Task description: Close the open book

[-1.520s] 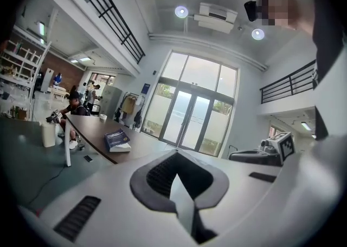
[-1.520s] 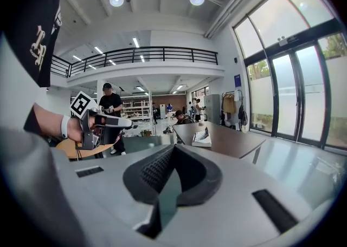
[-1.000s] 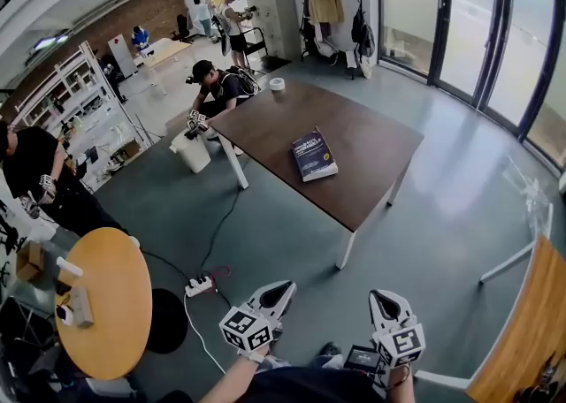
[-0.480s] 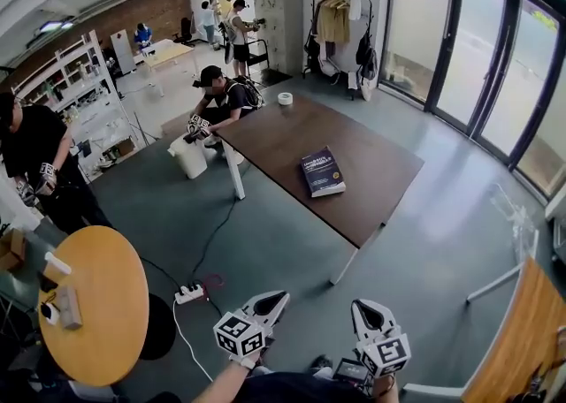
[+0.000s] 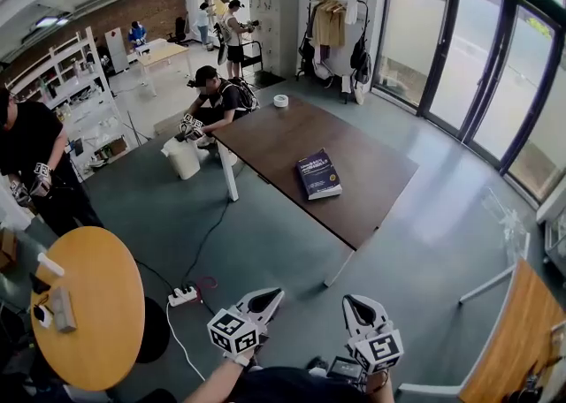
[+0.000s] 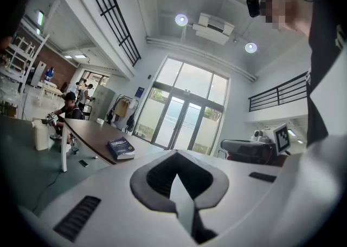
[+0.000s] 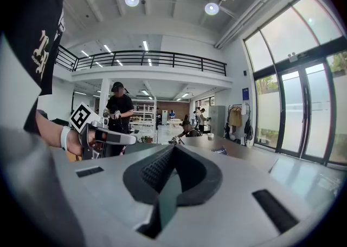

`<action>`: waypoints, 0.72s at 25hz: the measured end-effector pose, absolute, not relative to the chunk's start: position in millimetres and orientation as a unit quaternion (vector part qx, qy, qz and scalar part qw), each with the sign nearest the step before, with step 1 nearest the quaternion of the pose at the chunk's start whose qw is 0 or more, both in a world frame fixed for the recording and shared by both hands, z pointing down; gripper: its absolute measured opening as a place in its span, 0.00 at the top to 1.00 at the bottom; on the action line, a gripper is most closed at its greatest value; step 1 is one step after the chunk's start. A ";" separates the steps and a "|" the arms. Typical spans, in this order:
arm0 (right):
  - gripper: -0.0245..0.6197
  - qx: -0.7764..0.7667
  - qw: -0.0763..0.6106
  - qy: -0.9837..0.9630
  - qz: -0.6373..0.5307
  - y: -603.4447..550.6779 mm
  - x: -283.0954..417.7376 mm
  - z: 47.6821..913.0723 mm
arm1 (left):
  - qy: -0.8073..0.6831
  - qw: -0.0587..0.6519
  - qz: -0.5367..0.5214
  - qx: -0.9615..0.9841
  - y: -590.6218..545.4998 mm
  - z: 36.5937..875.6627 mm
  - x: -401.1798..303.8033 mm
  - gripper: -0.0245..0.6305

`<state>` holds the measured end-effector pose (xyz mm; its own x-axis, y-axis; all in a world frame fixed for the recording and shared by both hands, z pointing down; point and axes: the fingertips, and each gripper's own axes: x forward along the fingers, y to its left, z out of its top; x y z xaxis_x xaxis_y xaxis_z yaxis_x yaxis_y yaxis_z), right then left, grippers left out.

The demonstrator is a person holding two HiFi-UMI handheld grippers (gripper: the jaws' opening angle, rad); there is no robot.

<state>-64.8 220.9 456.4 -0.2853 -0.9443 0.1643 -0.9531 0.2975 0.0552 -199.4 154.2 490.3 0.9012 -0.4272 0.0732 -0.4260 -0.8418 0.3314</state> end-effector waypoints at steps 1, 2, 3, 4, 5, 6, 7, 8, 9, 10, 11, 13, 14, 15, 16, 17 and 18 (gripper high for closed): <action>0.98 0.594 0.082 -0.800 0.028 221.2 -63.7 456.3 | -0.220 0.171 -0.005 0.960 154.3 488.4 -198.9 0.96; 0.98 0.596 0.081 -0.799 0.030 221.9 -62.1 456.6 | -0.218 0.170 -0.009 0.961 155.0 486.6 -198.0 0.96; 0.98 0.597 0.081 -0.797 0.031 222.6 -60.6 457.4 | -0.215 0.169 -0.013 0.962 156.0 485.4 -196.9 0.96; 0.98 0.598 0.081 -0.796 0.033 223.3 -59.4 458.7 | -0.211 0.168 -0.016 0.963 157.0 485.0 -195.7 0.96; 0.98 0.599 0.080 -0.796 0.035 224.1 -59.0 460.4 | -0.209 0.168 -0.017 0.963 157.9 485.4 -194.7 0.96; 0.98 0.599 0.078 -0.796 0.038 225.0 -59.3 462.0 | -0.207 0.168 -0.016 0.964 158.7 486.4 -193.9 0.96; 0.98 0.598 0.075 -0.797 0.042 225.7 -59.9 463.3 | -0.206 0.168 -0.015 0.964 159.6 487.5 -193.3 0.96; 0.98 0.597 0.072 -0.797 0.045 226.1 -60.5 464.4 | -0.205 0.169 -0.014 0.964 160.4 488.7 -192.5 0.96; 0.98 0.597 0.070 -0.798 0.048 226.0 -60.8 465.6 | -0.204 0.169 -0.013 0.964 161.1 489.7 -191.5 0.96; 0.98 0.596 0.070 -0.798 0.050 225.5 -61.0 467.1 | -0.203 0.170 -0.013 0.964 161.7 490.4 -190.5 0.96; 0.98 0.594 0.071 -0.799 0.052 224.9 -61.4 468.1 | -0.203 0.171 -0.013 0.964 162.5 490.7 -189.5 0.96; 0.98 0.589 0.074 -0.803 0.052 224.0 -63.2 467.8 | -0.203 0.172 -0.012 0.964 164.3 490.4 -188.3 0.96; 0.98 0.587 0.075 -0.804 0.051 223.9 -64.4 466.8 | -0.203 0.172 -0.012 0.964 165.1 490.2 -188.4 0.96; 0.98 0.586 0.076 -0.805 0.050 223.9 -65.5 466.2 | -0.204 0.173 -0.012 0.964 165.6 490.3 -188.9 0.96; 0.98 0.585 0.077 -0.806 0.049 223.9 -66.2 466.2 | -0.205 0.173 -0.012 0.963 165.8 491.0 -189.5 0.96; 0.98 0.584 0.077 -0.807 0.049 223.9 -66.4 466.9 | -0.206 0.173 -0.012 0.963 165.9 492.0 -189.8 0.96; 0.98 0.583 0.078 -0.807 0.049 223.9 -66.0 467.9 | -0.206 0.173 -0.013 0.963 166.0 493.1 -189.6 0.96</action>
